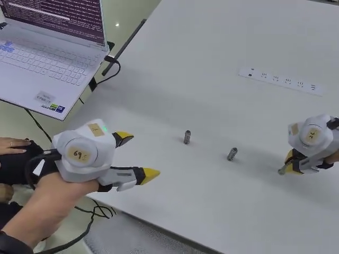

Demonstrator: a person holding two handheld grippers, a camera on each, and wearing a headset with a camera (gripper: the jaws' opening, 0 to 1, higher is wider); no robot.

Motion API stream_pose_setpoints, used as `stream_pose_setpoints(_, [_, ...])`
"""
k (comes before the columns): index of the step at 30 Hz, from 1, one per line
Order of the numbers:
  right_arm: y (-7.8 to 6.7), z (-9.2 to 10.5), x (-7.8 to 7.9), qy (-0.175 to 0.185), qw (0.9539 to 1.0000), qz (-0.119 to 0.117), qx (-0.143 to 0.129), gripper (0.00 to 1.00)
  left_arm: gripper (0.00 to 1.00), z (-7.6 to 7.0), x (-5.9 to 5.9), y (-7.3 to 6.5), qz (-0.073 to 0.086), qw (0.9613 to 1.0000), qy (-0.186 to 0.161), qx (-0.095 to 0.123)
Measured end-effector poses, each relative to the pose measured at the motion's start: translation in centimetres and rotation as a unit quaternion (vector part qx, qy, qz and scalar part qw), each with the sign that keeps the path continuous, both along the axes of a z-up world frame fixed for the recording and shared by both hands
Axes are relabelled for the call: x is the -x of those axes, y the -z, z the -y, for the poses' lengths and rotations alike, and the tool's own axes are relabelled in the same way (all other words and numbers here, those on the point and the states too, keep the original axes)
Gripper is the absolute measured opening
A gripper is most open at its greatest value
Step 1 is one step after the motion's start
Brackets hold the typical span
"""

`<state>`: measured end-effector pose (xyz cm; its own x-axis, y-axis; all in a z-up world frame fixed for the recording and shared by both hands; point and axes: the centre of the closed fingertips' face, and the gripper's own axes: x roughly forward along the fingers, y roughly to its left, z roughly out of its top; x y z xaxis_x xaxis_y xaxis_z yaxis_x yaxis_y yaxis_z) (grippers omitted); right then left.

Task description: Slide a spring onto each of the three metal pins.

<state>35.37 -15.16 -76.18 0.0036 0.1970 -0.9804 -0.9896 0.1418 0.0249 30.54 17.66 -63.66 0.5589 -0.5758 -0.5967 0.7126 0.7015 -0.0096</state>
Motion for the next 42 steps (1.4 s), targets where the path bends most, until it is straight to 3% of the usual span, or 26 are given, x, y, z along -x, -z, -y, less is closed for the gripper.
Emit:
stream_pose_setpoints(16, [1.4,0.2,0.2,-0.007,0.9998,-0.009,0.015,0.09,0.58,-0.2,-0.3,-0.7,0.005,1.0000,-0.003,-0.002])
stream_pose_setpoints(22, [1.3,0.4,0.3,-0.004,0.9998,-0.009,0.019,0.16,0.58,-0.3,-0.2,-0.7,0.005,1.0000,-0.003,0.000])
stream_pose_setpoints(32, [-0.1,1.0,-0.1,0.016,0.9995,0.019,0.018,0.27,0.58,-0.2,-0.3,-0.9,0.012,0.9999,-0.001,0.008])
stream_pose_setpoints(38, [-1.1,1.5,-0.3,0.057,0.9972,0.048,0.009,0.34,0.58,-0.1,-0.1,-0.9,0.014,0.9998,0.001,0.014])
stream_pose_setpoints(42, [-1.6,1.9,0.4,0.088,0.9947,0.054,-0.003,0.37,0.58,0.1,0.1,-1.1,0.015,0.9997,0.003,0.019])
